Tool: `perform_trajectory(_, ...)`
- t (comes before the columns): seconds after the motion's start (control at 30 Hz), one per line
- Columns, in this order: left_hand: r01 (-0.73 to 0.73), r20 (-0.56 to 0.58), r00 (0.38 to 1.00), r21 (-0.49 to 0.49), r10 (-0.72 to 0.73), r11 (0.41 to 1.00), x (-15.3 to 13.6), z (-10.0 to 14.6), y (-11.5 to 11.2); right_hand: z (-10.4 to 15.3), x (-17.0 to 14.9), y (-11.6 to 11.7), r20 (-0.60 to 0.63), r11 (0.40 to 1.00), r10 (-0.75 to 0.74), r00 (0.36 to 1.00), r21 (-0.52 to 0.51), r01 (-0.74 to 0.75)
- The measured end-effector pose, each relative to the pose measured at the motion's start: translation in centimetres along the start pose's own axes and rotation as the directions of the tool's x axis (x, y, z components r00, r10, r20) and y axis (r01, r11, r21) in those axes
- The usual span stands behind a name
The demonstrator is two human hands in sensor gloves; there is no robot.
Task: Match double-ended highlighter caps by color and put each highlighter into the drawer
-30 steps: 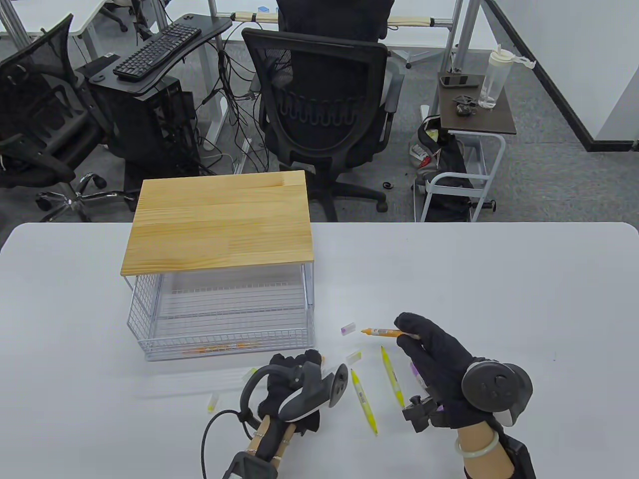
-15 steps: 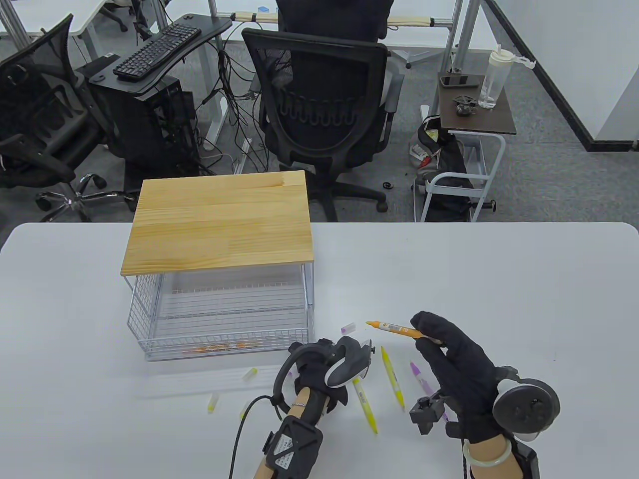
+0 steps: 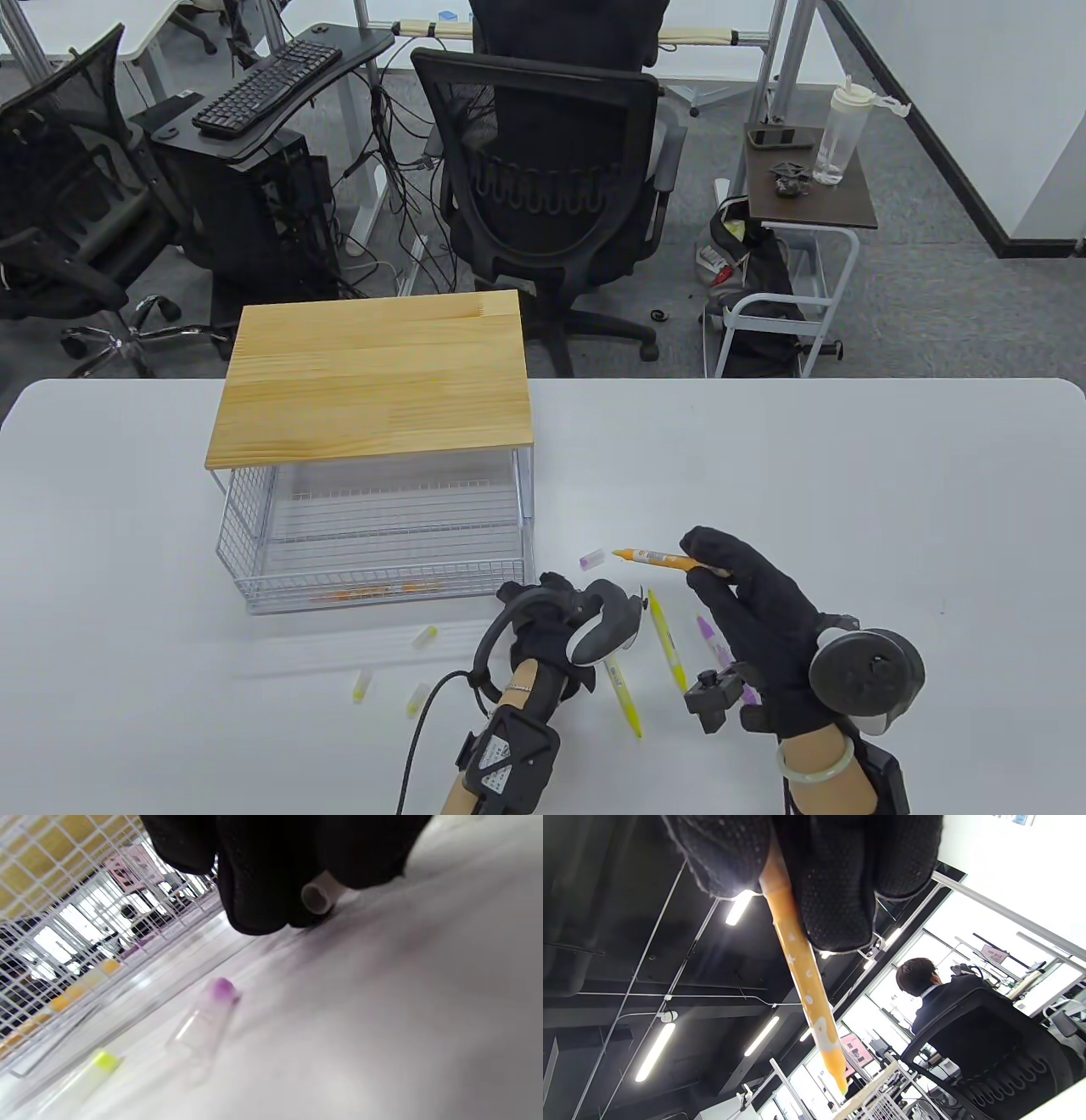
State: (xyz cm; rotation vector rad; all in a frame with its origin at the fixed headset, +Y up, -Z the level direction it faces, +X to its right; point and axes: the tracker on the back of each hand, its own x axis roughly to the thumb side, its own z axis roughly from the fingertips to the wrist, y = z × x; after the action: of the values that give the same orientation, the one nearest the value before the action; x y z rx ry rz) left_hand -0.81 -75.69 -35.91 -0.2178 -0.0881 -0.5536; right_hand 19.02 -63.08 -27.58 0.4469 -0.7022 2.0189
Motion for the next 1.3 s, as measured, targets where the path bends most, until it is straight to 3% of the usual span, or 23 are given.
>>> perform_trajectory(0.17,-0.121,0.059,0.992,0.201,0.111,0.972,-2.2,4.3,2.3,0.0,-1.4,1.1,-0.051,0.999,-0.023,0.998,0.041,0.025)
perform_trajectory(0.3,-0.348,0.077,0.936,0.353,0.344,0.869,-6.5,7.4,2.4,0.2,-2.2,2.4,-0.086,0.991,-0.076,0.993,0.104,0.085)
perform_trajectory(0.4,-0.58,0.172,0.805,0.427,0.568,0.693,-9.5,8.1,0.9,0.4,-2.7,3.6,-0.094,0.982,-0.089,0.992,0.157,0.103)
perform_trajectory(0.53,-0.74,0.223,0.652,0.396,0.724,0.544,-12.9,8.6,-0.1,0.8,-2.9,5.0,-0.091,0.966,-0.144,0.985,0.204,0.16)
perform_trajectory(0.6,-0.825,0.259,0.54,0.354,0.801,0.441,-14.3,8.7,-0.6,0.9,-2.8,5.6,-0.088,0.948,-0.196,0.977,0.238,0.212)
perform_trajectory(0.77,-0.972,0.321,0.188,0.195,0.928,0.13,-15.9,8.0,-2.8,1.3,-2.3,6.6,-0.096,0.895,-0.344,0.934,0.266,0.358)
perform_trajectory(0.83,-0.987,0.334,0.101,0.153,0.937,0.052,-16.1,7.7,-3.3,1.5,-2.1,6.8,-0.096,0.881,-0.374,0.922,0.274,0.386)
perform_trajectory(0.93,-0.993,0.355,0.051,0.114,0.934,0.011,-16.2,7.6,-3.7,1.7,-2.0,6.9,-0.077,0.892,-0.365,0.928,0.255,0.372)
perform_trajectory(1.13,-0.998,0.399,0.029,0.059,0.916,0.006,-16.0,7.6,-3.7,1.8,-1.9,6.8,-0.071,0.892,-0.372,0.926,0.251,0.377)
perform_trajectory(1.3,-0.995,0.395,0.044,0.099,0.918,0.005,-16.3,7.7,-4.0,1.9,-1.5,6.6,-0.044,0.897,-0.365,0.93,0.25,0.364)
